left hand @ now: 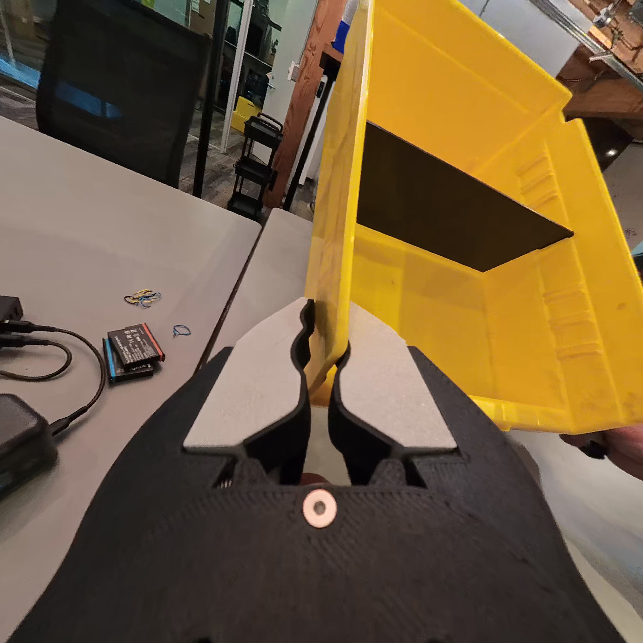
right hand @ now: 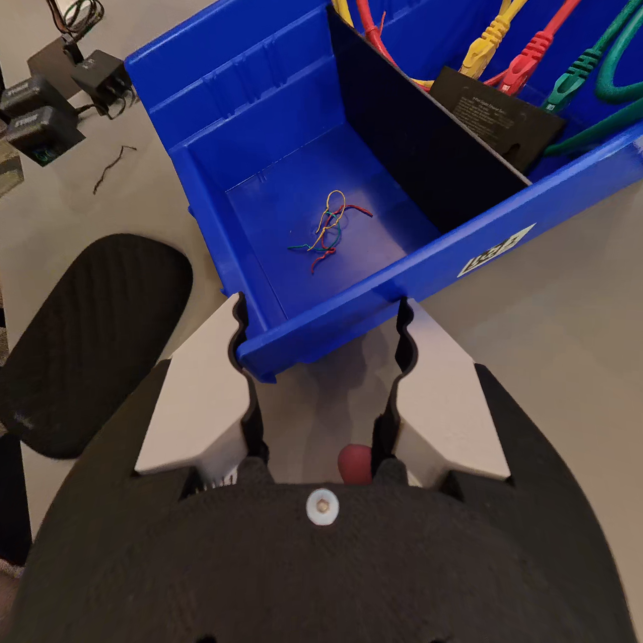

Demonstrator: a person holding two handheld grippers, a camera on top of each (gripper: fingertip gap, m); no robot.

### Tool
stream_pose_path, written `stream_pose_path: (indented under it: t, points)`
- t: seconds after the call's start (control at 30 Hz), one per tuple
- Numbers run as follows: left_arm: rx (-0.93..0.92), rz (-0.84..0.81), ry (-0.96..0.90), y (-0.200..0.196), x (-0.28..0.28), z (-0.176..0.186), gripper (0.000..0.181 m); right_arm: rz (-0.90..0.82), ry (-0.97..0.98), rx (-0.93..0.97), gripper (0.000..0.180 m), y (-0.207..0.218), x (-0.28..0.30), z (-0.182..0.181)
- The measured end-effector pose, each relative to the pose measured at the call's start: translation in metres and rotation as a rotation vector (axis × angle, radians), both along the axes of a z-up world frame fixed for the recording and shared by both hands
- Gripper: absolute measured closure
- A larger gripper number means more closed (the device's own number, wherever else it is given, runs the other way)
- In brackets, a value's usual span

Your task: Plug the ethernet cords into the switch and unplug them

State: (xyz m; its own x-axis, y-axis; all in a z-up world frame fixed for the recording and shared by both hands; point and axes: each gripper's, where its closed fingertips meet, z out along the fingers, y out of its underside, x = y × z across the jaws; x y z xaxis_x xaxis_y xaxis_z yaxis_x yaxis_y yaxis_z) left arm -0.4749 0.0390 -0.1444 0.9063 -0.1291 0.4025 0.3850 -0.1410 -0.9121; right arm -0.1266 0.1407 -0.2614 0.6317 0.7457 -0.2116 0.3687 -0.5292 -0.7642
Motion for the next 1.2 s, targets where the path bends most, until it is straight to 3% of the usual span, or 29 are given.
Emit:
stream_pose_path:
  t: [0.43,0.83,0.93,1.07,1.2]
  points:
    - [0.012,0.080,-0.025,-0.022,-0.031,-0.004,0.174,0.058,0.029,0.002,0.091,0.038,-0.087,-0.003]
    - [0.001,0.098,-0.026,-0.029,-0.037,-0.008,0.174,0.121,0.043,-0.028,0.089,0.061,-0.133,-0.007]
    - [0.001,0.088,-0.019,-0.028,-0.033,-0.007,0.174,0.139,0.072,-0.074,0.076,0.061,-0.138,-0.005]
    - [0.004,0.063,0.006,-0.026,-0.023,-0.004,0.174,0.106,0.110,-0.026,0.066,0.065,-0.120,0.013]
    - [0.011,0.023,0.037,-0.021,-0.005,0.005,0.174,0.092,0.167,0.048,0.064,0.054,-0.086,0.057]
